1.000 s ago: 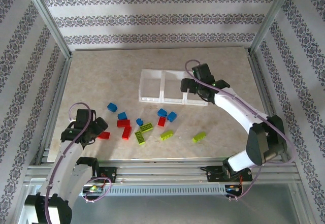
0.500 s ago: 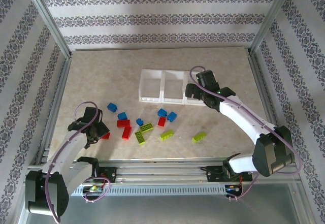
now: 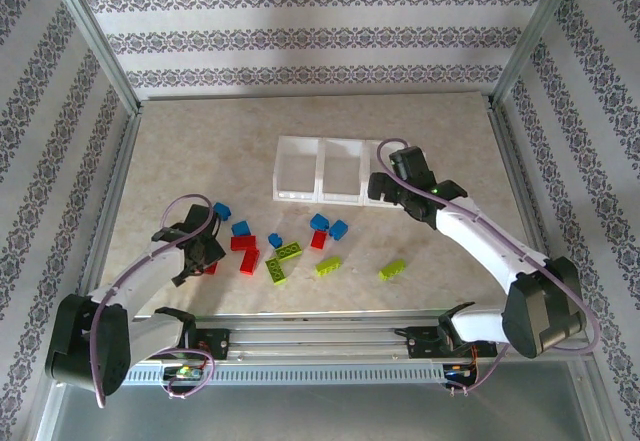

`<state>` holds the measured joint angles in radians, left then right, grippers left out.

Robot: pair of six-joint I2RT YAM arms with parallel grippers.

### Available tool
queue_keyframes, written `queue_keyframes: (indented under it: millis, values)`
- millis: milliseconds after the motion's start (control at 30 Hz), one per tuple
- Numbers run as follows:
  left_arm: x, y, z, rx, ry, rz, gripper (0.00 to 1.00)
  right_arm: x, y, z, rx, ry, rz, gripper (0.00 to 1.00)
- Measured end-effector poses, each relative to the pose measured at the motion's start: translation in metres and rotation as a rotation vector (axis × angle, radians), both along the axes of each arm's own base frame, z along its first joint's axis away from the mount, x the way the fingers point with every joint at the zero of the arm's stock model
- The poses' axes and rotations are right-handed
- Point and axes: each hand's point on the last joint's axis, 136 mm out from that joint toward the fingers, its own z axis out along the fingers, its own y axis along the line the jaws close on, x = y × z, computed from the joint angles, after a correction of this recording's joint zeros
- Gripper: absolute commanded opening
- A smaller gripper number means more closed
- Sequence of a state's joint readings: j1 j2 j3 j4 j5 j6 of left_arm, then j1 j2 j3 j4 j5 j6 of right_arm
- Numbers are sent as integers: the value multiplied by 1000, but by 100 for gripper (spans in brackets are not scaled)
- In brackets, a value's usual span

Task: Sort the legos into containers by color
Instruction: Pick up the lego from the bottom-left of the table.

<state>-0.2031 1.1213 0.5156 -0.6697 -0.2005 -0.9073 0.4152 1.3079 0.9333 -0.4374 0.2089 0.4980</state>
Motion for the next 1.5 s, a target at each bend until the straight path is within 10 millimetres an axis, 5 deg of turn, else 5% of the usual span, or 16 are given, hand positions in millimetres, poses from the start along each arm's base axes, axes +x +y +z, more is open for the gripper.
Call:
queue_keyframes:
  millis: [667, 967, 1500]
  values:
    - [-21, -2, -1, -29, -36, 1, 63, -7, 0, -3, 27, 9, -12, 98]
    - [-24, -12, -6, -38, -9, -42, 57, -7, -1, 1, 38, -2, -18, 98]
    - [-21, -14, -13, -34, 28, -55, 33, -7, -8, 2, 53, -6, -56, 98]
